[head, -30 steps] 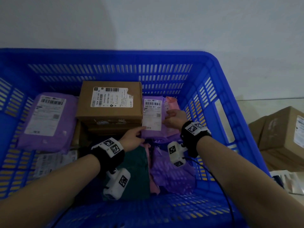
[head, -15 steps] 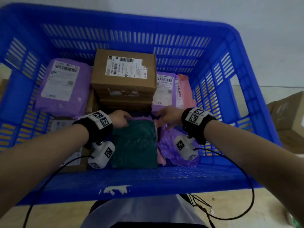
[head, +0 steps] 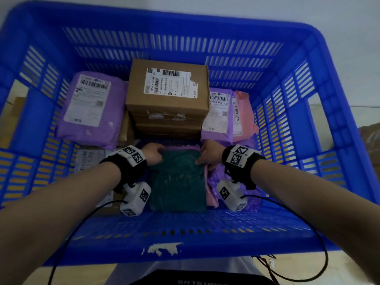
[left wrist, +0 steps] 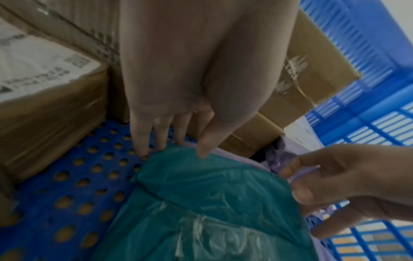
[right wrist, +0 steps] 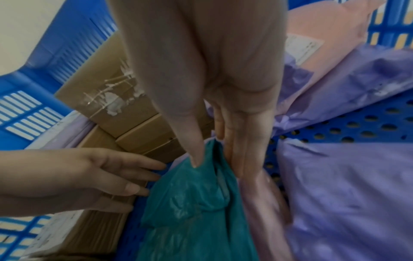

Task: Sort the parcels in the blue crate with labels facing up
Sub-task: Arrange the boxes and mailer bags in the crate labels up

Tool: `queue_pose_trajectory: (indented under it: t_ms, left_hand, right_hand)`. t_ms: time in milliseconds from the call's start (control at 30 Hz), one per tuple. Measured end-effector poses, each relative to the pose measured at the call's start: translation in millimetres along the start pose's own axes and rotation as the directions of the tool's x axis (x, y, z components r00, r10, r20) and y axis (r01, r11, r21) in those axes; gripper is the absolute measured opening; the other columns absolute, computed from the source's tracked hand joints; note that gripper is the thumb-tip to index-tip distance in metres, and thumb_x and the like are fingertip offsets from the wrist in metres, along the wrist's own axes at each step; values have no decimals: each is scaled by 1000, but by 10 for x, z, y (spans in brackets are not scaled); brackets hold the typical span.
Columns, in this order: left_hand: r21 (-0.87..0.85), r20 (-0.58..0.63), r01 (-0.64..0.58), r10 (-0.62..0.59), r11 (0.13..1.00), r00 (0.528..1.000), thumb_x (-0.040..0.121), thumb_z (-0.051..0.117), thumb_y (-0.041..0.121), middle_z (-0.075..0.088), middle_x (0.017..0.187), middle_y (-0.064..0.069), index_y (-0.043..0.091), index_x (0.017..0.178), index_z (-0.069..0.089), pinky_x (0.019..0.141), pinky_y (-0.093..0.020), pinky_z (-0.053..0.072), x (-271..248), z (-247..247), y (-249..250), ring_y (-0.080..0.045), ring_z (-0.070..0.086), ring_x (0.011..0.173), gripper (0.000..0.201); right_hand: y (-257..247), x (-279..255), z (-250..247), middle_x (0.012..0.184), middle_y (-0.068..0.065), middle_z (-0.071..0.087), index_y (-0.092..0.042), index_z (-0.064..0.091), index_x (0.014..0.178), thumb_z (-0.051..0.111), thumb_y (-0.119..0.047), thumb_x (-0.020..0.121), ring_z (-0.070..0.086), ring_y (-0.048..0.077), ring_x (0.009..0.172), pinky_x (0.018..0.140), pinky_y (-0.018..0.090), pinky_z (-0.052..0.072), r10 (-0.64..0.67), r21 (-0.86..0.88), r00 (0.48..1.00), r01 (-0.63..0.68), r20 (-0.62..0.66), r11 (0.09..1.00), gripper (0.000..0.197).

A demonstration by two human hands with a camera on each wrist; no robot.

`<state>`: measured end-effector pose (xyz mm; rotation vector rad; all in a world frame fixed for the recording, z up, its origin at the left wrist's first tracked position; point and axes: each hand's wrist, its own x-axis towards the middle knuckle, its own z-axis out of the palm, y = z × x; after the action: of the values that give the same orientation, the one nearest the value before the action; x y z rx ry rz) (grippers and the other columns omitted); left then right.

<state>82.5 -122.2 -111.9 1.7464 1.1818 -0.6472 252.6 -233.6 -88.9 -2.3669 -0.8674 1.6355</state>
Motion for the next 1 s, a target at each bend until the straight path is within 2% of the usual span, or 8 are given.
queue_pose_trajectory:
  t_ms: [233,400,467,567,700,800,933,1000]
  left_hand:
    - [42,33,-38,37,998,999,87,60,0,47,140,-13,11,140,43,92,-30,44,-30,-67,53,-30,49,126,57]
    - [124,65,-92,84,988,994,87,63,5,47,141,-9,10,136,48,95,-27,41,-171,-210,68,-25,46,129,51]
    - [154,79,-129,118,980,990,88,63,6,49,139,-8,11,133,51,96,-28,42,-249,-279,108,-24,48,128,47]
    - [200,89,-186,171,962,981,87,64,9,55,131,-10,13,133,50,91,-27,43,-393,-388,173,-24,53,121,48]
    - [192,81,-194,182,962,980,89,63,15,53,116,-2,16,135,49,86,-21,38,-579,-517,196,-21,51,118,49]
    - [133,3,-191,192,973,981,88,64,18,51,135,-8,16,136,48,94,-26,40,-640,-550,166,-24,48,125,51]
    - [-59,-223,-218,200,974,954,87,65,30,48,140,-4,16,136,48,99,-31,41,-796,-671,148,-23,48,126,54]
    - [-107,-308,-273,229,956,924,87,64,34,51,138,-5,13,136,49,102,-30,42,-863,-776,137,-23,52,122,55]
  right_hand:
    - [-86,-102,-50,68,9,57,5,54,122,69,-1,82,56,20,57,66,38,56,-29,67,998,25,57,997,43]
    - [-179,-263,-103,72,4,54,-4,58,90,67,4,82,57,16,57,54,28,56,-64,-3,996,65,69,998,14]
    - [-214,-333,-111,69,3,58,-7,59,80,69,0,81,59,16,56,63,33,59,-81,-48,996,82,36,995,13]
    - [-262,-444,-130,71,5,65,-3,66,88,69,-2,80,62,17,57,75,38,58,-114,-90,993,116,21,989,9]
    - [-368,-613,-213,91,20,72,10,69,96,69,-4,77,70,32,79,82,41,57,-184,-151,983,184,14,971,24]
    - [-451,-728,-330,84,21,71,12,67,96,68,-1,78,70,35,78,81,49,57,-203,-96,979,199,-32,975,23]
    - [-572,-968,-502,88,19,71,8,66,97,65,-1,83,70,22,63,72,40,61,-284,-50,954,280,-99,959,17]
    - [-609,-1076,-575,91,18,71,5,65,101,63,1,84,70,25,70,77,42,60,-318,-6,944,318,-89,948,18]
